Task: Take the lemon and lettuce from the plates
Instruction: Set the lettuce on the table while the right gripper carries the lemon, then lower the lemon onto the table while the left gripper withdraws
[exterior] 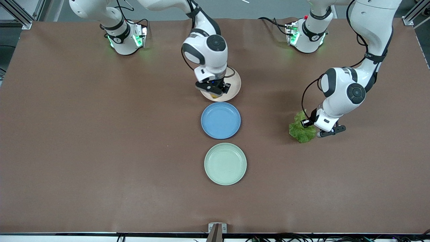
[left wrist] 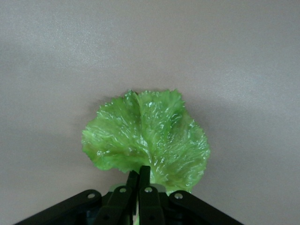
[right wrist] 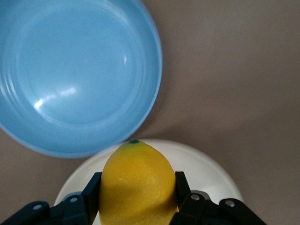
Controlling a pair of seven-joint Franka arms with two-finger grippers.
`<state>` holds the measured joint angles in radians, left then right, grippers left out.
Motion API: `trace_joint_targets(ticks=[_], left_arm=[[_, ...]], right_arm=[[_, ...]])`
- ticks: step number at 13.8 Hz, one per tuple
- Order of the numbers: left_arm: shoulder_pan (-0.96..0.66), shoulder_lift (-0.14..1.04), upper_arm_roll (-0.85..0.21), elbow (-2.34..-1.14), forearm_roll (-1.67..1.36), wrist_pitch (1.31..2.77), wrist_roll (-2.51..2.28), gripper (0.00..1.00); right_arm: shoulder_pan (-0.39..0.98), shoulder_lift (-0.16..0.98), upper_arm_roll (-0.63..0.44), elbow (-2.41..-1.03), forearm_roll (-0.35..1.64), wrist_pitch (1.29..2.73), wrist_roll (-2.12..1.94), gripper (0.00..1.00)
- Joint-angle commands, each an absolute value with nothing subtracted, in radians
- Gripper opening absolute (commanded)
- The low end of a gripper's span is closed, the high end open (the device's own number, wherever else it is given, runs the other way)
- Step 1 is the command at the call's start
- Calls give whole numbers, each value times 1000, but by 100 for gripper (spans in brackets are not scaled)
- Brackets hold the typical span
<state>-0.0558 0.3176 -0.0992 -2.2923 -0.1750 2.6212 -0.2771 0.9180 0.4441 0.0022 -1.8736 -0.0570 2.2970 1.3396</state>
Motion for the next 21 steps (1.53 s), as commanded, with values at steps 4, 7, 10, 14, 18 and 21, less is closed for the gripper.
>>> trace_joint_targets(ticks=[4, 7, 10, 14, 18, 21], left_arm=[[-43, 233, -97, -2267, -183, 2574, -201, 99], [4, 126, -95, -2165, -181, 2258, -140, 99], [41, 8, -91, -2082, -167, 2030, -95, 99], [58, -45, -87, -1903, -112, 1777, -95, 99], [69, -41, -89, -1694, -91, 1611, -95, 99], [78, -46, -95, -1634, -74, 1557, -94, 99]], right_arm=[[579, 256, 18, -1965, -61, 2163, 888, 0], [399, 250, 20, -2043, -61, 2236, 622, 0], [255, 256, 20, -2163, -61, 2406, 427, 0], [160, 278, 21, -2232, -61, 2523, 324, 0], [108, 368, 23, -2230, -61, 2652, 244, 0], [92, 402, 25, -2217, -61, 2672, 222, 0]])
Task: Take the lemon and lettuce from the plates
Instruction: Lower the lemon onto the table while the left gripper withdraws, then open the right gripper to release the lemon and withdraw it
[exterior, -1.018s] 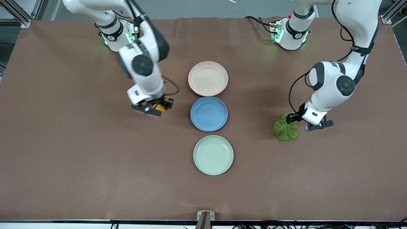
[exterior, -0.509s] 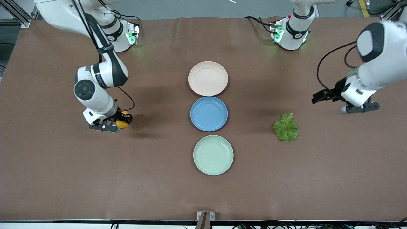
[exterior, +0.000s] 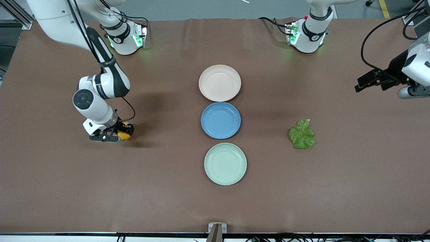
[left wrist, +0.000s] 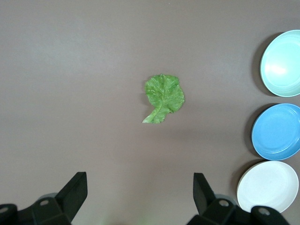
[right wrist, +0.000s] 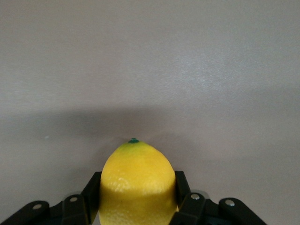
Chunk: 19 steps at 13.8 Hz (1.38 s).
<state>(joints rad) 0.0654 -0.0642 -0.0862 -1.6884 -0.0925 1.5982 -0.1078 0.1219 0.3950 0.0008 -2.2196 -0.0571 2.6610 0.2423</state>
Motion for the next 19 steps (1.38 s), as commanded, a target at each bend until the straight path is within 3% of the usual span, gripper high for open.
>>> trace_joint_targets(ticks=[1, 4, 5, 6, 7, 10, 12, 17, 19], left_arm=[[72, -46, -91, -1628, -74, 1557, -95, 99], [-24, -44, -11, -1628, -74, 1557, -97, 99], [-43, -44, 3, -1628, -74, 1557, -100, 99], [-38, -43, 2, -1628, -74, 1559, -101, 99], [-32, -44, 2, -1628, -74, 1559, -97, 99], [-26, -43, 2, -1628, -74, 1559, -94, 99], [-26, -46, 3, -1626, -75, 1559, -94, 99], [-26, -45, 5, -1583, -72, 1557, -97, 100], [-26, -41, 5, -1580, -74, 1557, -97, 99]], right_arm=[[86, 413, 26, -2214, -60, 2683, 222, 0], [81, 423, 26, -2212, -60, 2700, 221, 2], [81, 426, 26, -2212, -60, 2698, 221, 13], [81, 426, 26, -2210, -60, 2698, 215, 51], [83, 426, 26, -2207, -60, 2697, 204, 100], [89, 394, 28, -2165, -60, 2608, 196, 100], [91, 345, 28, -2056, -60, 2379, 189, 100], [60, 313, 18, -1638, -72, 1741, 31, 100], [51, 313, 17, -1519, -78, 1581, 23, 100]])
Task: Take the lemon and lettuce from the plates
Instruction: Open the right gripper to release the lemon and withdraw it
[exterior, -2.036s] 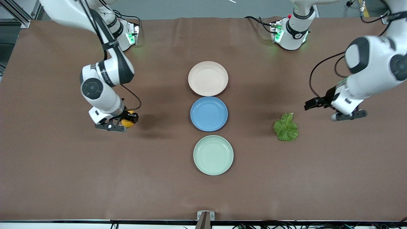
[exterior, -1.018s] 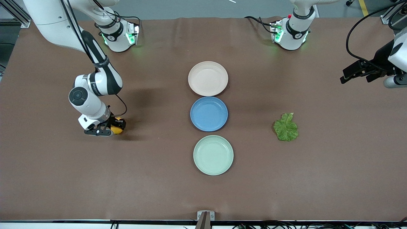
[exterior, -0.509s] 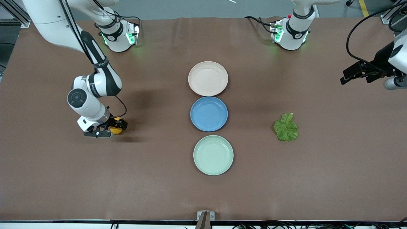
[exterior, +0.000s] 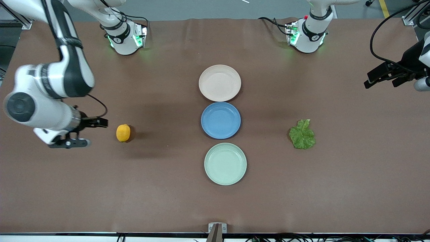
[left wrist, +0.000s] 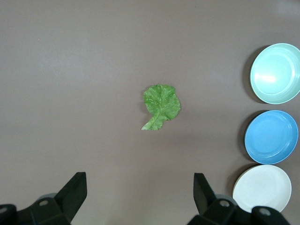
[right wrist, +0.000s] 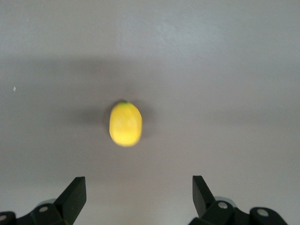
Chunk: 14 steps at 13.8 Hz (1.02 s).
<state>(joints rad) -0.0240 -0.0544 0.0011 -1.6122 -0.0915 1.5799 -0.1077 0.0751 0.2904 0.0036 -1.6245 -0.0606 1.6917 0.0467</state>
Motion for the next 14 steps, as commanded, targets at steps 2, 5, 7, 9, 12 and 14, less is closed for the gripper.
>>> trace_joint_targets(ticks=[2, 5, 7, 9, 12, 14], left_arm=[[-28, -41, 5, -1569, -74, 1559, -97, 100], [-28, -43, 2, -1569, -71, 1552, -97, 100], [-29, -43, -3, -1569, -45, 1552, -97, 100], [-29, -43, -5, -1568, -44, 1552, -95, 100], [-28, -43, -5, -1566, -44, 1552, -95, 100], [-29, -43, -5, -1560, -44, 1552, -95, 100]], right_arm=[[20, 317, 18, -1436, -77, 1505, 8, 100], [3, 321, 17, -1359, -75, 1497, -25, 100], [-31, 324, 21, -1350, -55, 1494, -20, 100], [-25, 334, 21, -1350, -11, 1488, -17, 100], [-29, 334, 20, -1348, 23, 1479, -21, 100], [-32, 334, 20, -1348, 23, 1480, -23, 100]])
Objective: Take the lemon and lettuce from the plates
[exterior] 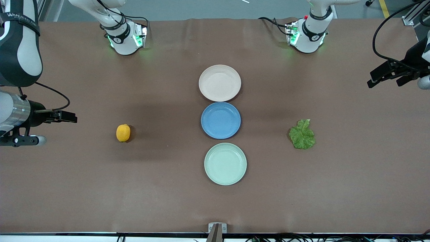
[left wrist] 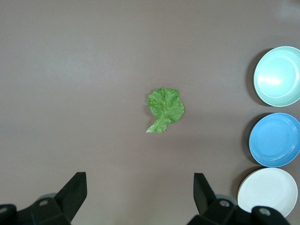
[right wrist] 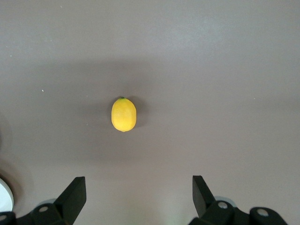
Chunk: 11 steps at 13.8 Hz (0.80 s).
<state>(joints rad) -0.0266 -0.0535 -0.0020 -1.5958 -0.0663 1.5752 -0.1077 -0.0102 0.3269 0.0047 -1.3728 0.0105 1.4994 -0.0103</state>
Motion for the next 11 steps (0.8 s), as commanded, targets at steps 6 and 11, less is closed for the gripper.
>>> trace_joint_targets(ticks=[6, 11], left_arm=[[-29, -43, -6, -1555, -46, 1552, -95, 100], [-29, -43, -6, -1555, -46, 1552, -95, 100]], right_arm=[[-5, 258, 17, -1422, 3, 1499, -15, 100], [0, 43, 17, -1726, 2, 1667, -14, 100]])
